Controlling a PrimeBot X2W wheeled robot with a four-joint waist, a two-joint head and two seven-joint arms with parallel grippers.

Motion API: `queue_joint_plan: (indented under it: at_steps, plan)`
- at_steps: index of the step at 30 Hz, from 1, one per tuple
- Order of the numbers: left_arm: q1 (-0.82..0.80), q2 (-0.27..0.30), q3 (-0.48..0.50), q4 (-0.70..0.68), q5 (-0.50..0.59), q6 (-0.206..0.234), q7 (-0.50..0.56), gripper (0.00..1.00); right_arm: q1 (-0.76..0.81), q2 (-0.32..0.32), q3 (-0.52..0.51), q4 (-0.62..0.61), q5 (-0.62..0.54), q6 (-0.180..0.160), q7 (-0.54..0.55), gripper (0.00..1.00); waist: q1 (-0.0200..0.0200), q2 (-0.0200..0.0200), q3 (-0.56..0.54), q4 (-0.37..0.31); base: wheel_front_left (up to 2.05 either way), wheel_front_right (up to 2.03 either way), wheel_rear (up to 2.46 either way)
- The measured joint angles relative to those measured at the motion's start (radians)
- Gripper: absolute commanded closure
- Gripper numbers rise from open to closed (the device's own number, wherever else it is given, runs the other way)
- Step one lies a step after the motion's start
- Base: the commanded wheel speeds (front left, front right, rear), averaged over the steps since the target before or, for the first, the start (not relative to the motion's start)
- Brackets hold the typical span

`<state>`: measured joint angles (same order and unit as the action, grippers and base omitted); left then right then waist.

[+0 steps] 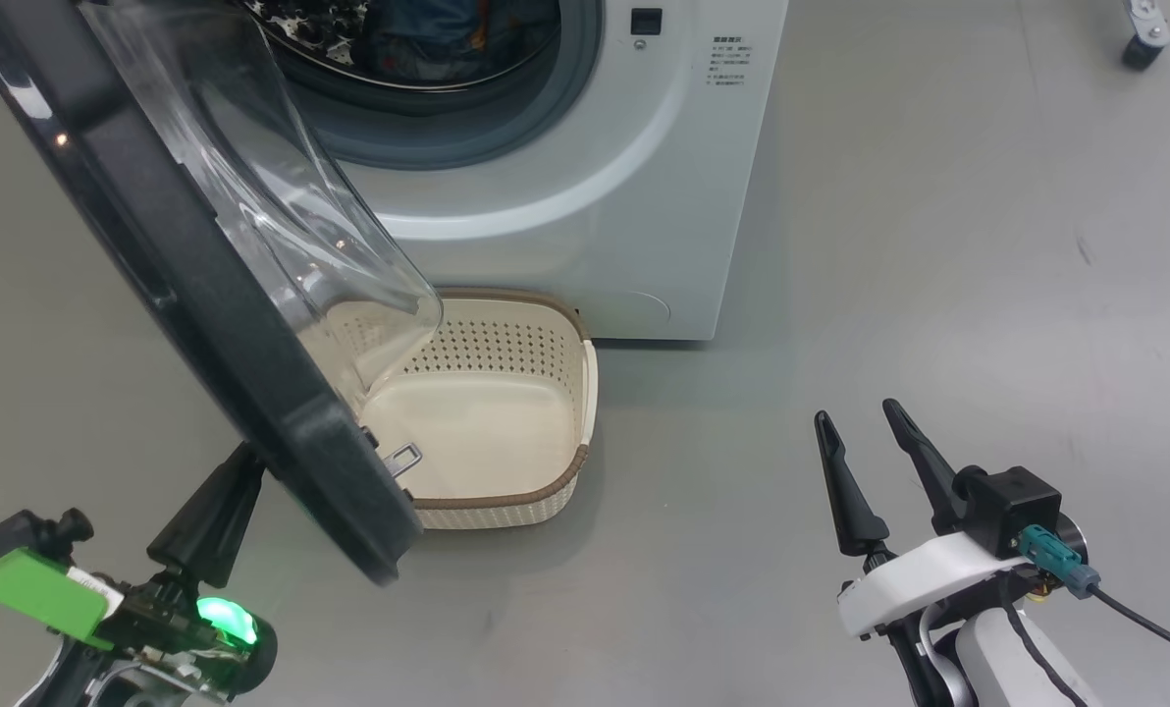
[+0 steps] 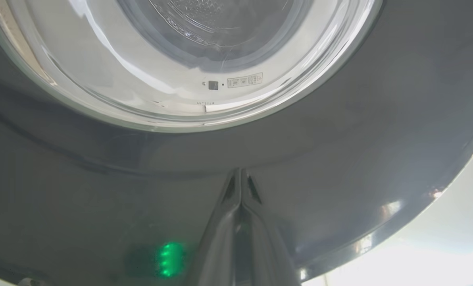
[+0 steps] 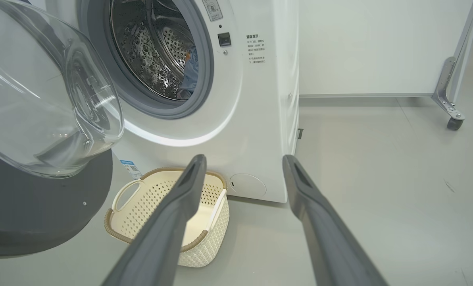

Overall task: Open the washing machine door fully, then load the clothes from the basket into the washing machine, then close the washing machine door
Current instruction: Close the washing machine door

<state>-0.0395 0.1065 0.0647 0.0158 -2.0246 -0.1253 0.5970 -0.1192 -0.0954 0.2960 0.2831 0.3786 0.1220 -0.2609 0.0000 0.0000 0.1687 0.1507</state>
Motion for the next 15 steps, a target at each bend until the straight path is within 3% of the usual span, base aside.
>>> queue_joint_plan:
  at_steps: [15]
  plan:
    - [-0.117,-0.030,0.001,0.012,0.014,0.000,-0.030,1.00,-0.023,0.005,-0.001,-0.001,0.004,0.000,0.000,0.00,0.0000,0.0000,0.028,-0.121,0.00,0.00,0.00]
